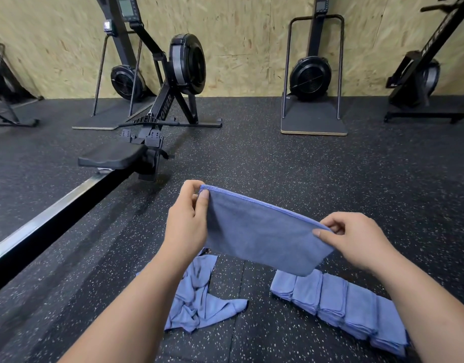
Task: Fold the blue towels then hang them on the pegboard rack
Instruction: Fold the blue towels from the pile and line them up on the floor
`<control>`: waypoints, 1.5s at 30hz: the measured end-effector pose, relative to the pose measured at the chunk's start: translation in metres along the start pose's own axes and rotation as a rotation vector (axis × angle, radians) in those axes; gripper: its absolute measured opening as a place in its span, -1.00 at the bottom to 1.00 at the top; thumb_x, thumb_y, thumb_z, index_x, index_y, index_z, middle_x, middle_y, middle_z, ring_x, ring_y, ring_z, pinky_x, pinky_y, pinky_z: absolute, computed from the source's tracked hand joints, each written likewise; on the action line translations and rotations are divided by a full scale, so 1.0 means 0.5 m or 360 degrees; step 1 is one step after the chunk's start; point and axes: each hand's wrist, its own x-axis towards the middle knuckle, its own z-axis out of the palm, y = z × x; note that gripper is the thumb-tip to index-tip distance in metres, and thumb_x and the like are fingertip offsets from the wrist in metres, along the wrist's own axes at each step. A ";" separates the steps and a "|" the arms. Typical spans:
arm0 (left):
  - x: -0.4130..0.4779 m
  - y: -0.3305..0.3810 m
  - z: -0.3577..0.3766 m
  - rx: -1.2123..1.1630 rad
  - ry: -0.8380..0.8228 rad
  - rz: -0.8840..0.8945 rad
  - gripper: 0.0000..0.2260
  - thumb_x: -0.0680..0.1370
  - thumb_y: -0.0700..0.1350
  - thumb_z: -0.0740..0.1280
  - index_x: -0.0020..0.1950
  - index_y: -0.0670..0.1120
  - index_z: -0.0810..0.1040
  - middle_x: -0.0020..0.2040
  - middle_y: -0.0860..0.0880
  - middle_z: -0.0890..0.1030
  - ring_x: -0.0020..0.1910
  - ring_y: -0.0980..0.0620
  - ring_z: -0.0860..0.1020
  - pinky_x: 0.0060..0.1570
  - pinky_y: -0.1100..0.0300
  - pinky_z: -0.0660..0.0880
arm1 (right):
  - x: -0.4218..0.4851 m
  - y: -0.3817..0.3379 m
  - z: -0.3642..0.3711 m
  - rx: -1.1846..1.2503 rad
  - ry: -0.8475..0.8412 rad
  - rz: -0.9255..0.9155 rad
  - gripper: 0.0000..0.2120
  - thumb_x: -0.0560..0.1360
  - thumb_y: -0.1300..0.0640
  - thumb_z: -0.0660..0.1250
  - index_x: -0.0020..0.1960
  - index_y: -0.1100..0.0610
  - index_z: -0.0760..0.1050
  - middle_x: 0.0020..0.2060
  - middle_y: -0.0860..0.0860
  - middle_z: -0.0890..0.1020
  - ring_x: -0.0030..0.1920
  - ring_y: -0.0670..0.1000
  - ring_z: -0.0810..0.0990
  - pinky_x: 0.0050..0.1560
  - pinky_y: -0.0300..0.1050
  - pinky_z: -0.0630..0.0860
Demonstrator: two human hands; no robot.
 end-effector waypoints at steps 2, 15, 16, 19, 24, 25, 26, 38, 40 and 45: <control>-0.001 0.003 0.000 0.0008 0.0039 -0.0052 -0.96 0.75 0.05 0.22 0.16 0.16 0.45 -0.10 0.17 0.65 -0.07 0.28 0.57 -0.15 0.32 0.38 | -0.001 -0.005 -0.008 0.0171 0.0058 -0.0016 -0.83 0.49 -0.08 0.57 -0.18 -0.05 0.65 -0.36 -0.15 0.67 -0.37 -0.05 0.55 -0.24 -0.07 0.46; -0.005 0.011 0.011 0.0035 0.0277 -0.0244 -0.85 0.74 0.06 0.22 0.12 0.03 0.52 -0.10 0.18 0.59 -0.10 0.13 0.54 -0.06 0.10 0.31 | -0.009 -0.051 0.001 0.0766 0.0454 0.0120 -0.70 0.66 -0.18 0.33 -0.05 0.05 0.51 -0.23 0.00 0.53 -0.24 0.01 0.42 -0.20 0.02 0.36; -0.004 0.005 0.015 0.0037 0.0269 -0.0292 -0.85 0.74 0.05 0.23 0.12 0.02 0.53 -0.09 0.18 0.59 -0.09 0.08 0.53 -0.05 0.11 0.31 | -0.008 -0.048 0.005 0.0792 0.0421 0.0168 -0.69 0.65 -0.19 0.34 -0.05 0.05 0.52 -0.21 0.00 0.55 -0.22 0.02 0.45 -0.18 0.02 0.37; 0.001 -0.022 0.025 0.0075 0.0173 -0.0524 -0.83 0.72 0.02 0.27 0.09 -0.04 0.57 -0.09 0.11 0.58 -0.02 -0.05 0.54 -0.05 0.10 0.31 | 0.002 -0.032 0.015 0.0907 0.0213 0.0405 -0.74 0.62 -0.18 0.40 0.06 0.01 0.59 -0.04 -0.02 0.67 -0.07 0.09 0.59 -0.06 0.06 0.48; 0.005 -0.040 0.028 -0.0258 -0.0160 -0.0999 -0.86 0.63 -0.14 0.29 -0.13 -0.05 0.47 -0.29 -0.04 0.42 -0.22 -0.08 0.35 -0.16 0.09 0.39 | 0.003 -0.011 0.019 0.1055 0.0038 0.0477 -0.63 0.64 0.05 0.41 0.38 -0.27 0.48 0.00 0.21 0.71 -0.10 0.12 0.61 0.01 0.05 0.52; 0.002 -0.031 0.026 -0.0332 -0.0241 -0.1054 -0.86 0.61 -0.18 0.28 -0.15 -0.02 0.45 -0.32 -0.04 0.39 -0.24 -0.08 0.32 -0.20 0.09 0.42 | 0.000 -0.012 0.018 0.1027 0.0091 0.0427 -0.57 0.65 0.07 0.40 0.41 -0.32 0.43 -0.02 0.25 0.71 -0.07 0.16 0.65 0.07 0.08 0.56; 0.002 -0.028 0.026 -0.0366 -0.0273 -0.1052 -0.87 0.59 -0.19 0.29 -0.15 -0.02 0.46 -0.32 -0.02 0.43 -0.26 -0.08 0.35 -0.18 0.10 0.48 | -0.002 -0.014 0.016 0.1005 0.0153 0.0384 -0.52 0.65 0.09 0.39 0.43 -0.35 0.40 -0.05 0.20 0.73 -0.03 0.20 0.69 0.15 0.13 0.59; -0.002 -0.042 0.032 -0.0286 0.0138 -0.0670 -0.64 0.62 -0.24 0.31 0.34 0.10 0.46 0.00 0.12 0.72 -0.09 0.02 0.64 -0.01 0.02 0.55 | -0.005 -0.037 0.007 0.1227 0.0337 0.0235 -0.64 0.66 0.27 0.37 0.31 -0.12 0.64 0.04 -0.12 0.78 0.21 -0.12 0.69 0.47 0.12 0.48; 0.002 -0.044 0.034 -0.0467 0.0166 -0.0761 -0.62 0.62 -0.32 0.27 0.32 0.09 0.46 0.04 0.12 0.73 -0.22 -0.02 0.56 -0.22 0.12 0.48 | -0.003 -0.034 0.005 0.1290 0.0251 0.0204 -0.65 0.66 0.29 0.36 0.31 -0.10 0.65 0.10 -0.10 0.77 0.26 -0.09 0.67 0.49 0.13 0.46; 0.008 -0.051 0.037 -0.0774 0.0270 -0.0921 -0.64 0.60 -0.35 0.28 0.27 0.05 0.53 -0.08 0.11 0.78 -0.18 -0.01 0.45 -0.28 0.13 0.31 | 0.004 -0.037 -0.014 0.1600 0.0171 0.0141 -0.63 0.68 0.33 0.30 0.35 -0.03 0.63 0.22 -0.03 0.73 0.30 -0.04 0.66 0.44 0.07 0.48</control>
